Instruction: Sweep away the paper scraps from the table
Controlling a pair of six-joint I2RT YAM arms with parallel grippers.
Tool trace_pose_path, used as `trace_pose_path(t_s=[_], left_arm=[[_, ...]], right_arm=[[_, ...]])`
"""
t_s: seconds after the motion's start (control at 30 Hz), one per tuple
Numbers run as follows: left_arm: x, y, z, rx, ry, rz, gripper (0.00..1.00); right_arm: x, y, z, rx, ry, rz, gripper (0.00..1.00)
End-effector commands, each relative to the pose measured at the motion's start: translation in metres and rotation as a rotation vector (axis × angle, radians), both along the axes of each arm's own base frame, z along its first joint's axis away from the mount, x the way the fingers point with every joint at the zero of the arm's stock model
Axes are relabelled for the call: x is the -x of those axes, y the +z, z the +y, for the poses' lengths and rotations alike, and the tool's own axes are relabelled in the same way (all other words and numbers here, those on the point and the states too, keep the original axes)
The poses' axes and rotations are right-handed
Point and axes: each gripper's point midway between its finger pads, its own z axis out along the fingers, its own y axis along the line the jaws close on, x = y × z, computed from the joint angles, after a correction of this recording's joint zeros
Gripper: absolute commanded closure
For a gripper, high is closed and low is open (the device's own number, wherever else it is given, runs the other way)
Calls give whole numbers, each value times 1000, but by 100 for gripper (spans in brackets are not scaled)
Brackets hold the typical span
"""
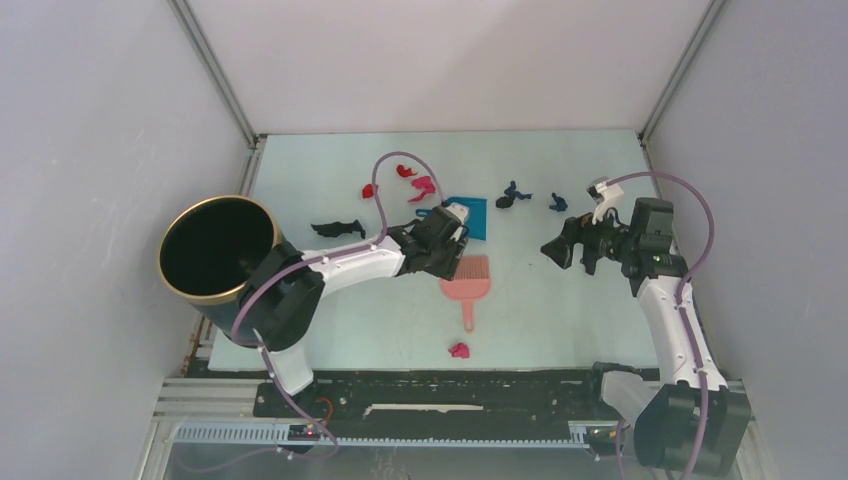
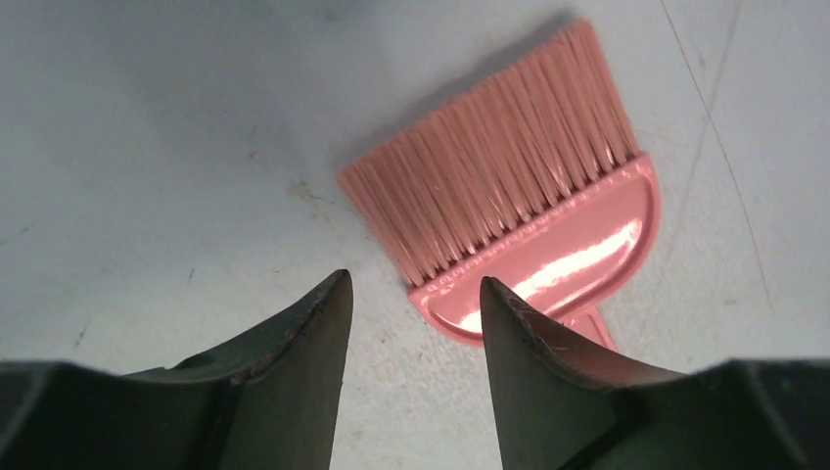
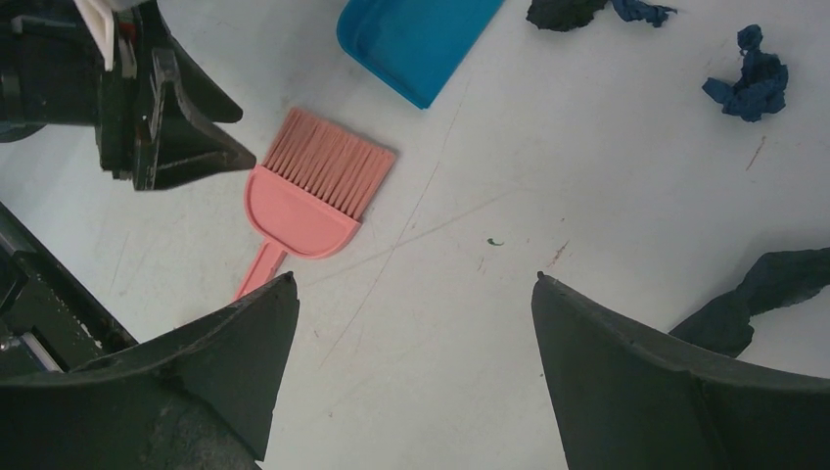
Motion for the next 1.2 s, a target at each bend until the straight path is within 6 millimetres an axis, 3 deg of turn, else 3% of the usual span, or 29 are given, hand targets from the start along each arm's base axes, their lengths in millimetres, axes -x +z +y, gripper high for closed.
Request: trace_pose_path(t_s=[0.0,0.4,0.77,0.87,1.03,1.17], left_arm=[[-32,15,1,100,191,-15,44],[-35,-16,-3,157,219,98,50],[-25,-34,-18,181,137,198,65],[-23,-33,-22,198,117,212,68],[-23,-28,-26,217,94,212,89],[-28,6,-37,315,38,150,100]], right_arm=[[0,12,4,12,31,-50,5],[0,9,5,23,39,-47,5],[0,4,11,37,57,-35,5],[-1,2,13,39,66,-31,5],[0,0,17,43,82,-27,5],[4,1,21,33,108,-27,5]])
